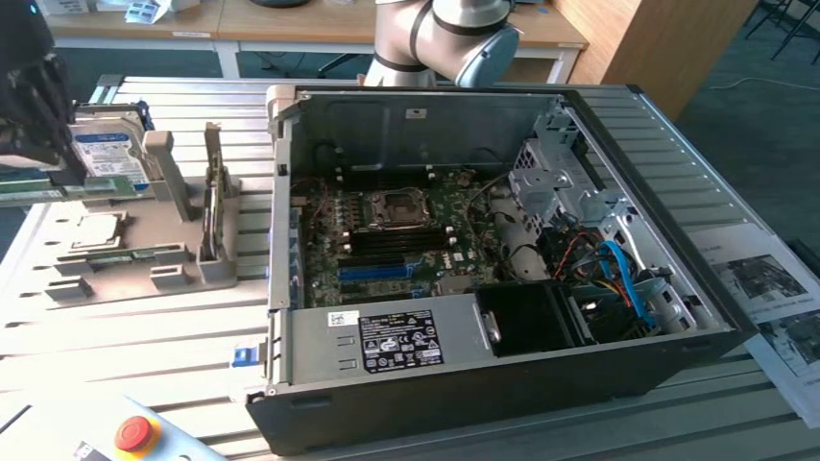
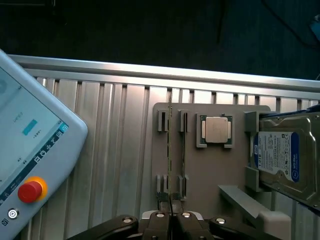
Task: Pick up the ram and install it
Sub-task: 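Pick up the ram and move it above insertion slot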
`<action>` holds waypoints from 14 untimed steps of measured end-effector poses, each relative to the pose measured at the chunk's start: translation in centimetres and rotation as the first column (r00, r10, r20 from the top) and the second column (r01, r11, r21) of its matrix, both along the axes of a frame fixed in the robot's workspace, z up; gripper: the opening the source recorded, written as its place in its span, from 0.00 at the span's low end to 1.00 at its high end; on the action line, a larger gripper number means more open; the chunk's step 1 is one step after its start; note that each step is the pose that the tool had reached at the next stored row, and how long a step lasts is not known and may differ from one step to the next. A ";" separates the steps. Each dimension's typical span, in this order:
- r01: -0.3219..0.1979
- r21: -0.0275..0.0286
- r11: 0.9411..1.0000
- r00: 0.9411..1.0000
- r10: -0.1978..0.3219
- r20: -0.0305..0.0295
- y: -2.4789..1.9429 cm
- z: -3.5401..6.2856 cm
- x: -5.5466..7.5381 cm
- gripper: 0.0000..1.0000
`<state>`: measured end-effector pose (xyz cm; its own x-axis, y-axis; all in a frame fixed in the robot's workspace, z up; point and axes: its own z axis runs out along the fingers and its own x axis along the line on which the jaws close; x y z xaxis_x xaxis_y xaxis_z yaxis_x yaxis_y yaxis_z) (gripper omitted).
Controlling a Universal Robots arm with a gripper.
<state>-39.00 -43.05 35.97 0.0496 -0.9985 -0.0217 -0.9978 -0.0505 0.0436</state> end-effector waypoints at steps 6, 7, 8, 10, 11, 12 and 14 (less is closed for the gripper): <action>0.000 0.000 1.000 1.000 0.000 0.000 0.00 2.50 0.0 0.11; 0.000 0.000 1.000 1.000 0.000 0.000 0.00 2.90 0.0 0.11; 0.000 0.000 1.000 1.000 0.000 0.000 0.00 3.31 0.0 0.11; 0.000 0.000 1.000 1.000 0.000 0.000 0.00 4.10 0.0 0.11; 0.000 0.000 1.000 1.000 0.000 0.000 0.00 4.48 0.0 0.11; 0.000 0.000 1.000 1.000 0.000 0.000 0.00 4.86 0.0 0.11; 0.000 0.000 1.000 1.000 0.000 0.000 0.00 5.61 0.0 0.11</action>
